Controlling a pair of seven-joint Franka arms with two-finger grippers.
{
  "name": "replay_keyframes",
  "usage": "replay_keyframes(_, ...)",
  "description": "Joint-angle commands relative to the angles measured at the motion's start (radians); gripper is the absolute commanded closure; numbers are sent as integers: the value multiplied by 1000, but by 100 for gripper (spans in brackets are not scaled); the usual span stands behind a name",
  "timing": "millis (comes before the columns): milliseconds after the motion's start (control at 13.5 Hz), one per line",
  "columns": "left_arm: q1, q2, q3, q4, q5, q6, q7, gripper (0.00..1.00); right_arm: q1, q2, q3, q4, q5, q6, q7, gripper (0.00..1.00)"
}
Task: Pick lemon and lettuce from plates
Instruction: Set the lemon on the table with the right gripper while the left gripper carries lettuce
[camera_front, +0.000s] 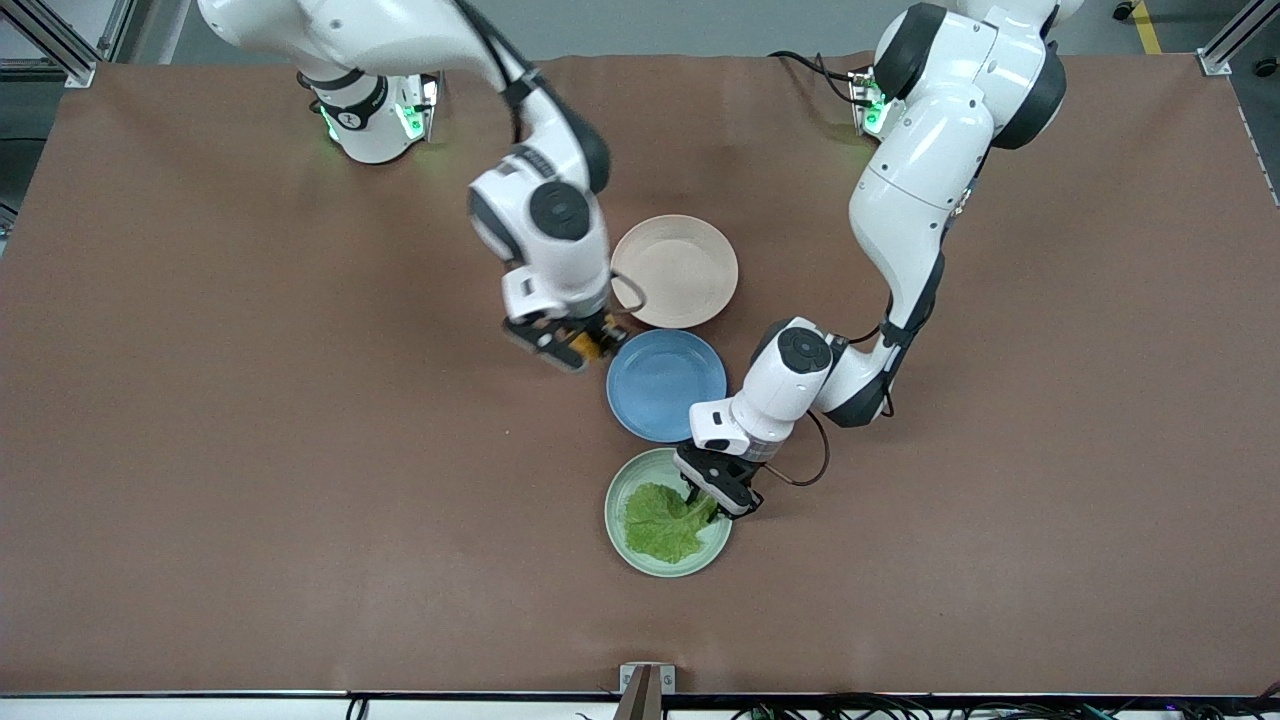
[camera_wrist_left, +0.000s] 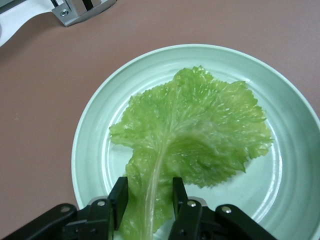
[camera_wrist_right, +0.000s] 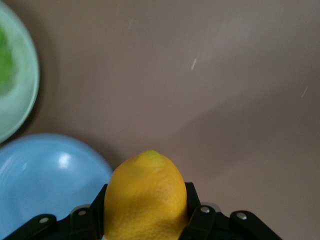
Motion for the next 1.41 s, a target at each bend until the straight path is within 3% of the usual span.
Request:
replay_keyframes(0, -7, 14, 8, 23, 12, 8, -10, 87, -188, -40, 27, -67, -7, 13, -267, 100)
replay_keyframes(149, -6, 7, 8, 23, 10, 6, -36, 98, -329, -35, 27, -69, -3, 13, -488, 100)
replay_keyframes(446, 10, -56, 8, 12, -1, -27, -44, 99, -497, -3, 27, -99, -3, 48, -737, 99)
replay_keyframes(818, 62, -255, -9, -13, -2, -424, -82, 99, -557, 58, 27, -124, -3, 128, -812, 99)
replay_keyframes(1115, 163, -453, -12, -179, -2, -685, -96, 99, -571, 112, 27, -124, -3, 190, -815, 98)
replay_keyframes(1338, 269, -525, -11, -319, 14, -700, -64, 99, -580, 129, 25, -123, -5, 202, -815, 90)
